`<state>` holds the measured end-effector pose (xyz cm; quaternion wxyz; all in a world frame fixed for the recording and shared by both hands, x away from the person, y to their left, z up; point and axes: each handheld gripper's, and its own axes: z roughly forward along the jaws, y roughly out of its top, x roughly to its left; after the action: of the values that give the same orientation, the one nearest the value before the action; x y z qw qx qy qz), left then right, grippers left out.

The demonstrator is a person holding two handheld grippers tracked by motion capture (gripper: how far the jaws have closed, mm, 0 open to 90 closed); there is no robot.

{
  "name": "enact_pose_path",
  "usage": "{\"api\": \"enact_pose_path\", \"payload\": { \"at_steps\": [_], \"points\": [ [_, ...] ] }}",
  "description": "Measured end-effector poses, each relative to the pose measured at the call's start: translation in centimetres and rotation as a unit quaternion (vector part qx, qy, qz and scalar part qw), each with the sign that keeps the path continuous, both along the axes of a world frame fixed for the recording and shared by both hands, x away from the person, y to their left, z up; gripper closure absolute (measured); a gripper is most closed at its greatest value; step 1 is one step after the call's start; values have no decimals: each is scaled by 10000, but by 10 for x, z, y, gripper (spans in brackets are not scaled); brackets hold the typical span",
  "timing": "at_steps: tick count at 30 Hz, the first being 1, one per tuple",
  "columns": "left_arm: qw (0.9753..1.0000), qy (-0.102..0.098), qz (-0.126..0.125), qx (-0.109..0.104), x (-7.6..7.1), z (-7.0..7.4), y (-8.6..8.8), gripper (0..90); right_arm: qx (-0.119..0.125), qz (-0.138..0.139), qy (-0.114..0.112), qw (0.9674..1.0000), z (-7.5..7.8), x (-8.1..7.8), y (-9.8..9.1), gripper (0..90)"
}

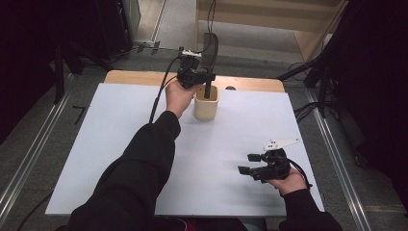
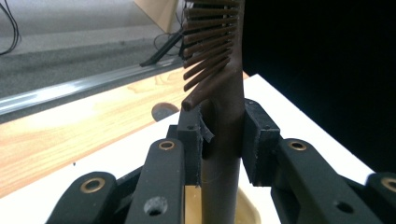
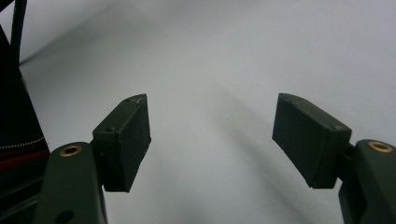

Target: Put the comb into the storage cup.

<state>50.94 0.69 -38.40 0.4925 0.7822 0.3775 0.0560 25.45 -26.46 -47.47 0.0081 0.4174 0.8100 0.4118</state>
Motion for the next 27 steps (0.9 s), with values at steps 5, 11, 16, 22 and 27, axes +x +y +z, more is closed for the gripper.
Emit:
{"api": "enact_pose_path", "payload": {
  "at_steps": [5, 11, 16, 22, 27],
  "points": [
    [9999, 5, -68, 133, 0, -2, -1, 725, 0, 4, -6, 10000, 0, 0, 0, 260],
    [9999, 2, -76, 136, -2, -8, -1, 725, 5, 2, 2, 10000, 0, 0, 0, 260],
    [9999, 37, -51, 127, -2, -16, 2, 725, 3, 6, 0, 10000, 0, 0, 0, 260],
    [9999, 14, -122, 50, -3, -20, 4, 725, -2, -4, -12, 10000, 0, 1, 0, 260],
    [9999, 8, -95, 41, -4, -24, 6, 724, -22, 1, 34, 10000, -1, 1, 0, 261]
  ]
}}
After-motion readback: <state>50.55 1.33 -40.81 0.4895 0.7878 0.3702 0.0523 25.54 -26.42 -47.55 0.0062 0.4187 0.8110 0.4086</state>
